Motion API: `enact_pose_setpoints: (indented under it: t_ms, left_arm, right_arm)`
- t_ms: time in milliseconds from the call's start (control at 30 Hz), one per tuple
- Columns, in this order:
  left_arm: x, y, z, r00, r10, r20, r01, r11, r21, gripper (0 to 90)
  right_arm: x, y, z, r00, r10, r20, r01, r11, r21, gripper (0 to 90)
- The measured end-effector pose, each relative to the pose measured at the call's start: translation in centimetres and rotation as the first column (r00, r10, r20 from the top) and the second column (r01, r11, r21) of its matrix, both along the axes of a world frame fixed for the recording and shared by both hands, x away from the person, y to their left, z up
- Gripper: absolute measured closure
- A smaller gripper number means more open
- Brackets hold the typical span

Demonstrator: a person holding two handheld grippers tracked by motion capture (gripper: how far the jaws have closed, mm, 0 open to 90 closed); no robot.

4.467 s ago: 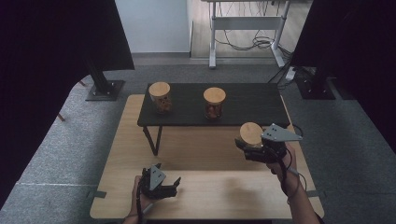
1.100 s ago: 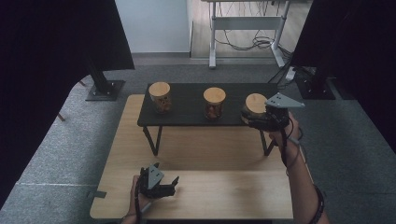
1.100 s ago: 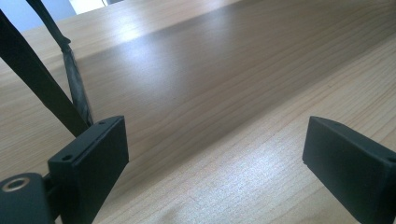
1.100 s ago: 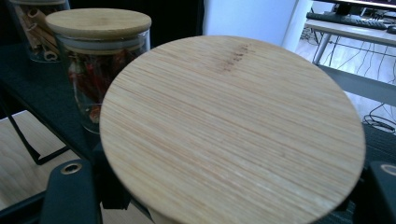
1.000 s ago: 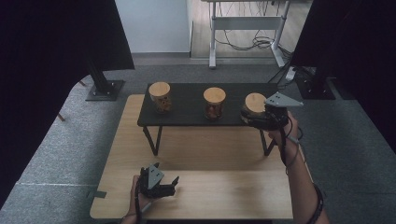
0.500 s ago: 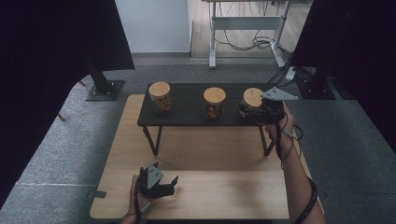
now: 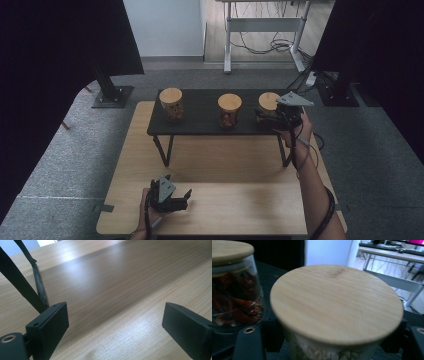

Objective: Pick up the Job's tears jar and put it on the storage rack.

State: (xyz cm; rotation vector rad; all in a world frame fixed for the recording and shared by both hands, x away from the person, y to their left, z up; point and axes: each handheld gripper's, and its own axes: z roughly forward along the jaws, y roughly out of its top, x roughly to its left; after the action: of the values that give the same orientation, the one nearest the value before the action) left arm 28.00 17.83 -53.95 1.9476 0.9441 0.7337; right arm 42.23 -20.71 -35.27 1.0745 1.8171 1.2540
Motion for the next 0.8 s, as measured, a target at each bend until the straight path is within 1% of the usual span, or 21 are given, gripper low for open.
enact_pose_setpoints:
  t_ms: [100, 300, 600, 700, 800]
  left_arm:
    - [-0.01, 0.06, 0.03, 1.0000, 0.001, 0.001, -0.001, 1.0000, -0.002, 6.4]
    - [-0.03, -0.02, 0.02, 1.0000, -0.001, 0.001, 0.001, 1.0000, 0.001, 6.4]
    - [-0.03, -0.01, 0.02, 1.0000, 0.000, 0.001, 0.000, 1.0000, 0.001, 6.4]
    - [-0.03, 0.00, 0.02, 1.0000, 0.000, 0.001, 0.000, 1.0000, 0.000, 6.4]
    - [-0.03, -0.01, 0.02, 1.0000, 0.000, 0.000, 0.000, 1.0000, 0.000, 6.4]
  right_arm:
    - [0.11, -0.12, -0.05, 1.0000, -0.006, -0.007, 0.006, 0.9999, 0.011, 22.4]
    - [0.00, -0.04, -0.03, 0.9999, -0.015, -0.004, 0.015, 0.9999, 0.001, 22.1]
    - [-0.08, -0.04, -0.15, 0.9998, -0.019, -0.002, 0.019, 0.9998, 0.008, 22.0]
    - [-0.17, 0.09, -0.20, 0.9996, -0.028, -0.002, 0.028, 0.9996, -0.002, 21.5]
    - [-0.22, 0.08, -0.21, 0.9996, -0.029, -0.003, 0.029, 0.9996, 0.003, 21.2]
